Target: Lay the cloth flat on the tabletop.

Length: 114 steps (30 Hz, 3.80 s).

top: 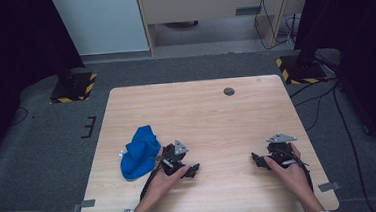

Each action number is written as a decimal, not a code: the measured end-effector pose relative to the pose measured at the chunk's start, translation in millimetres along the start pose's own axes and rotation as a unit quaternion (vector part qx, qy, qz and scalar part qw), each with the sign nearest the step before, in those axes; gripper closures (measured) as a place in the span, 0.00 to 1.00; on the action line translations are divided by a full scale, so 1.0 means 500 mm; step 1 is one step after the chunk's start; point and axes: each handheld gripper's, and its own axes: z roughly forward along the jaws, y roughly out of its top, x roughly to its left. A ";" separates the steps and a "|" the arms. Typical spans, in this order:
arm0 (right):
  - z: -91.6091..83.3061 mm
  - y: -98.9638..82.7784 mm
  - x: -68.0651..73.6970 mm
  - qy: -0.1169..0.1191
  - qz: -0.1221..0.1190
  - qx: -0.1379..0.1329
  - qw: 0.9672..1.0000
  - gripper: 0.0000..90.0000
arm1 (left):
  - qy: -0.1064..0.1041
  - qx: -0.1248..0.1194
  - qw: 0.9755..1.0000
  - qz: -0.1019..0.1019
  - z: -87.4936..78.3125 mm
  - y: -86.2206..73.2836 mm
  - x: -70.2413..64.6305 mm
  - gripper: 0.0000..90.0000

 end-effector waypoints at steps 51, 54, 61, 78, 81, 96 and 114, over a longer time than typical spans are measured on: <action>0.000 0.000 0.001 -0.001 0.001 0.000 1.000 0.06 | 0.090 -0.069 0.993 -0.038 -0.186 -0.031 0.157 0.06; 0.000 0.000 0.001 -0.002 0.002 0.000 1.000 0.06 | 0.100 -0.066 0.992 -0.041 -0.193 -0.038 0.171 0.06; 0.000 0.000 0.001 -0.002 0.002 0.000 1.000 0.06 | 0.119 -0.067 0.988 -0.073 -0.217 -0.063 0.215 0.06; 0.000 0.000 0.001 -0.002 0.002 0.000 1.000 0.06 | 0.118 -0.005 0.989 -0.090 -0.174 -0.112 0.256 0.07; 0.000 0.000 0.001 -0.002 0.002 0.000 1.000 0.06 | 0.115 0.007 0.988 -0.098 -0.165 -0.122 0.263 0.07; 0.000 0.000 0.002 -0.002 0.003 0.001 1.000 0.06 | 0.088 0.001 0.990 -0.106 -0.158 -0.130 0.266 0.29; 0.000 0.000 0.002 -0.003 0.003 0.001 1.000 0.06 | 0.034 0.002 0.996 -0.080 -0.150 -0.096 0.227 0.73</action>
